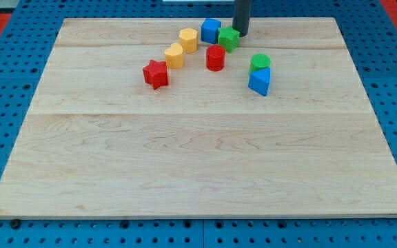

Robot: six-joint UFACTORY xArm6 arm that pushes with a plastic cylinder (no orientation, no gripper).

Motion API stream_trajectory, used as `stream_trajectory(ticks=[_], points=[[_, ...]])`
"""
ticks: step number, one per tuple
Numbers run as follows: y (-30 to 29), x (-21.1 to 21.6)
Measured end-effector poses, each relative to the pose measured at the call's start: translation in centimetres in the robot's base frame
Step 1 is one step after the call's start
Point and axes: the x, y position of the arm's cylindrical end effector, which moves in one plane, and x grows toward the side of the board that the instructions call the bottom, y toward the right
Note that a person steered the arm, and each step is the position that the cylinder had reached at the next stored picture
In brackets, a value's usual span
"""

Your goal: Move the green circle closer to the green star

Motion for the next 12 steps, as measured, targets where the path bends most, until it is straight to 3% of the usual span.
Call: stream_trajectory(ticks=[1,2,6,7,10,12], points=[[4.3,0.2],[6.0,3.8],[4.6,17.0],[4.6,17.8],[-1.2,14.0],[-1.2,13.7]])
